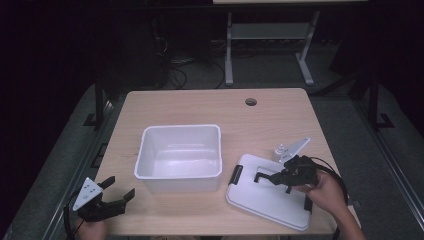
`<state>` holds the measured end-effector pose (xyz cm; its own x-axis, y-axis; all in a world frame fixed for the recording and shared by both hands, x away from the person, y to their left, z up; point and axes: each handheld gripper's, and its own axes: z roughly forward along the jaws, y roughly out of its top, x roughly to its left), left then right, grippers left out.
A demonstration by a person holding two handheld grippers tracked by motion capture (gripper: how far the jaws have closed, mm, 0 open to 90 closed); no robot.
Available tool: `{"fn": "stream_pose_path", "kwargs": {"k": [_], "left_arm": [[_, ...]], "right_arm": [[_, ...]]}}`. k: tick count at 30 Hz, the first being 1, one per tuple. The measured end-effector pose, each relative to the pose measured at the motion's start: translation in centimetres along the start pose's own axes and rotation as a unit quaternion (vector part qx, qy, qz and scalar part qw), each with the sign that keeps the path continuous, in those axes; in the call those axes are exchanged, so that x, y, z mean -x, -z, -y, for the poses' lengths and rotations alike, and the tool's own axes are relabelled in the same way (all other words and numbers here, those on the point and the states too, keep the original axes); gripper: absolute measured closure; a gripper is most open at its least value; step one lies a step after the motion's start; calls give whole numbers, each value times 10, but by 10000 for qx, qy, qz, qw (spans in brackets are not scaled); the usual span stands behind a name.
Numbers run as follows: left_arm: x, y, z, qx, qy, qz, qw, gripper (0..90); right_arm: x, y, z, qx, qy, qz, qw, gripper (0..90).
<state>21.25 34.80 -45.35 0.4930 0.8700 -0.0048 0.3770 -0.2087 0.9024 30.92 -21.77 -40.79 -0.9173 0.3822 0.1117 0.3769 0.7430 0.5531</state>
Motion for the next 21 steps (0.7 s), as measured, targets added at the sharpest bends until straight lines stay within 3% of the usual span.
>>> {"fn": "stream_pose_path", "kwargs": {"k": [11,21], "left_arm": [[0,1,0,7,-11,-3,10000,130],[0,0,0,13,2,3,10000,130]], "right_arm": [[-6,3,2,83,-42,-32,10000,806],[-23,13,2,307,21,-55,9995,752]]}}
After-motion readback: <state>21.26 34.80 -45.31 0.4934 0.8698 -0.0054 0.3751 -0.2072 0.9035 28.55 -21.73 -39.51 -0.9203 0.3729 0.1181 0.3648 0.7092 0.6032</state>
